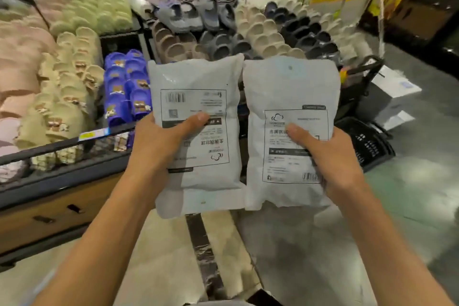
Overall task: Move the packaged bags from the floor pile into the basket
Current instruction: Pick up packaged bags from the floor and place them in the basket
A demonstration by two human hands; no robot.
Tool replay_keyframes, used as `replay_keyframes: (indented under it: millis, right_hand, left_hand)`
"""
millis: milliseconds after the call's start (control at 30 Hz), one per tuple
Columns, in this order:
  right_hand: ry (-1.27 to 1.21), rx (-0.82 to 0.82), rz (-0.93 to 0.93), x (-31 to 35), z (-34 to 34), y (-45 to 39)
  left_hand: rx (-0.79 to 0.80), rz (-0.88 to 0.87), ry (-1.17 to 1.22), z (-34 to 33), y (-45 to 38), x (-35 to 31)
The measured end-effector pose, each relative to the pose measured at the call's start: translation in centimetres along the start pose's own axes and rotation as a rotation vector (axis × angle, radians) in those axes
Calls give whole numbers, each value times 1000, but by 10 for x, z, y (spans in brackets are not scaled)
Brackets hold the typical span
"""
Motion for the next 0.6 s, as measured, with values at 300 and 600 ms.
replay_keyframes:
  millis: [300, 600]
  right_hand:
    - [3, -413, -25, 3, 277, 11]
    - [-18, -690, -59, -14, 458, 0]
  left_hand:
    - [402, 31, -25, -300, 33, 25]
    - [696, 75, -65, -533, 50, 58]
Point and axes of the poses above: each hand's wrist, its own y-axis away from the middle knuckle, its own z-axis out of the back of the hand, x = y × z, the point moved 5 cm from there along -y, towards the middle knuckle, and after that the axes turned 3 degrees about y, right-handed, at the moved point
